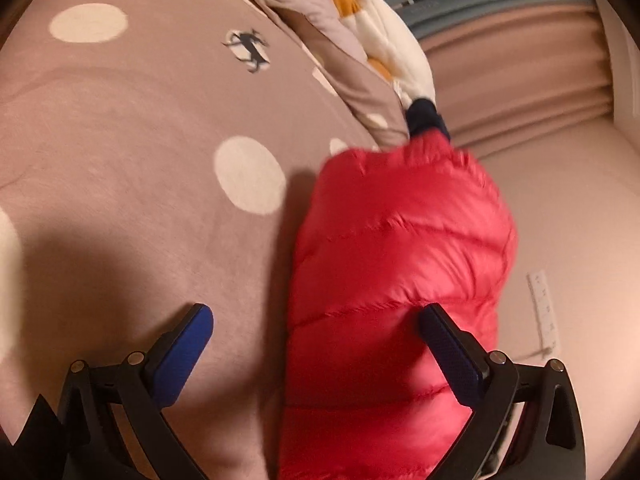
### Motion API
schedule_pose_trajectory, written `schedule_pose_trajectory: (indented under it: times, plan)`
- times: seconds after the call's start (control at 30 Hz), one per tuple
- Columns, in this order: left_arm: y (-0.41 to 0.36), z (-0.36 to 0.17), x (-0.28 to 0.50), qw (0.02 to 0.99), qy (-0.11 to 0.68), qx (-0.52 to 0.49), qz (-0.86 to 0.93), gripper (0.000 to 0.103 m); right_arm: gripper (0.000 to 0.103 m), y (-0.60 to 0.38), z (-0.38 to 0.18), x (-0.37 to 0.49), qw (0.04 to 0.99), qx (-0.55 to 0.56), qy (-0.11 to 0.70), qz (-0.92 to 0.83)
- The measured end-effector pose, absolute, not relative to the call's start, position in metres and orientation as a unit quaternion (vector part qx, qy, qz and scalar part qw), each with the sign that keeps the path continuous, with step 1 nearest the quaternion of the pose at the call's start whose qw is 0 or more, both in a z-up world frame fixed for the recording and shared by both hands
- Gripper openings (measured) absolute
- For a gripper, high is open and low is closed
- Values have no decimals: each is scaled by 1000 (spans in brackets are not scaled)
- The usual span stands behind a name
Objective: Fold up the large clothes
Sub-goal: 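Press the folded jacket bundle down with both tools and hold it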
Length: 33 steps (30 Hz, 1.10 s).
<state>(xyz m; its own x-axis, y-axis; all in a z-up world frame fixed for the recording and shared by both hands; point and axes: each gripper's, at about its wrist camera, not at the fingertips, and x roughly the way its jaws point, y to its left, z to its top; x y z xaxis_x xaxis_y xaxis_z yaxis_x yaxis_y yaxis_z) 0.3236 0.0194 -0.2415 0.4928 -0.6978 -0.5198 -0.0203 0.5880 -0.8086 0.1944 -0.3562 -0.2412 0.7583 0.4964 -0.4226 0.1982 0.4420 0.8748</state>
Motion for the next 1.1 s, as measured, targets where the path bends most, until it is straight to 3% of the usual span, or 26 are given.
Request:
schedule_pose_trajectory:
  times: [0.03, 0.17, 0.47, 0.53, 0.6, 0.7, 0.87, 1.1]
  plan:
    - [16, -241, 324, 764, 451, -398, -232, 102, 103, -354, -244, 196, 774, 525, 336, 106]
    - [-9, -251, 330, 684, 482, -434, -332, 102, 103, -356, -254, 201, 755, 554, 329, 123]
    - [-35, -249, 330, 707, 487, -369, -357, 102, 103, -333, -251, 211, 753, 533, 340, 184]
    - [-41, -244, 323, 730, 478, -349, -342, 102, 98, -325, -254, 218, 755, 518, 351, 198]
    - [-48, -237, 315, 759, 463, -324, -325, 101, 80, -325, -257, 219, 759, 518, 346, 190]
    - [-60, -223, 302, 795, 446, -280, -302, 100, 65, -335, -265, 220, 750, 541, 337, 176]
    - [-78, -205, 286, 826, 429, -225, -289, 99, 62, -354, -270, 219, 737, 556, 336, 188]
    - [-83, -201, 288, 827, 429, -224, -287, 99, 64, -365, -269, 221, 741, 546, 344, 186]
